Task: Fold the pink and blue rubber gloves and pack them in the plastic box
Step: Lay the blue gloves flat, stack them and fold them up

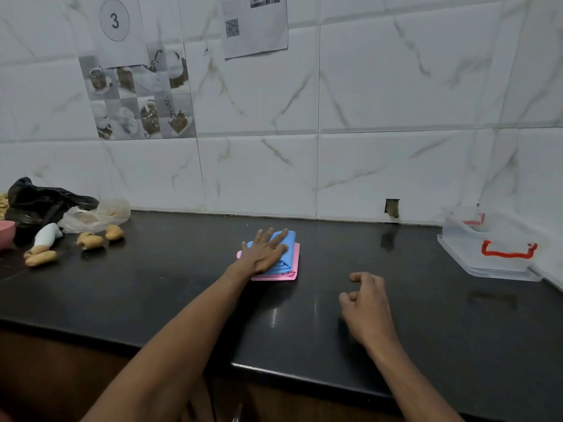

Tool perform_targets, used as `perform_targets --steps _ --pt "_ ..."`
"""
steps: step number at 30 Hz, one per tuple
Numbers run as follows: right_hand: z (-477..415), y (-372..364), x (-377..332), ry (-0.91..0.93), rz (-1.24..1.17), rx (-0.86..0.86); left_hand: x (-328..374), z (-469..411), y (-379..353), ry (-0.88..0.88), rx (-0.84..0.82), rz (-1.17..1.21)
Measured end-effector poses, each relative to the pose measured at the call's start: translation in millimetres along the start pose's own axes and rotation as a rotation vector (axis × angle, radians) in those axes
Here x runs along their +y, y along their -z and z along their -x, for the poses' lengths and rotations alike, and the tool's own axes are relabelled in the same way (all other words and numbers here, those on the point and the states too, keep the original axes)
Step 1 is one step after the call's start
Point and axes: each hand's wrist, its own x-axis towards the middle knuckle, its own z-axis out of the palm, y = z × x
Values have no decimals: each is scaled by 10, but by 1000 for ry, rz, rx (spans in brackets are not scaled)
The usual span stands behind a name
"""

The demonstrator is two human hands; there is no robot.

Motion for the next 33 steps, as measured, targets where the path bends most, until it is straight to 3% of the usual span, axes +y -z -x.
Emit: perform_targets --steps 10,19,28,33 --pt "-8 -26 13 6 3 -23 122 -68 292 38 -213 -135" --pt "-33 -35 36 10 13 -7 106 -52 620 50 -142 -120" --pt "-43 -53 52 23 24 -1 -10 108 444 -48 26 -126" --pt "-51 -66 67 16 29 22 -113 169 208 -30 -64 -146"
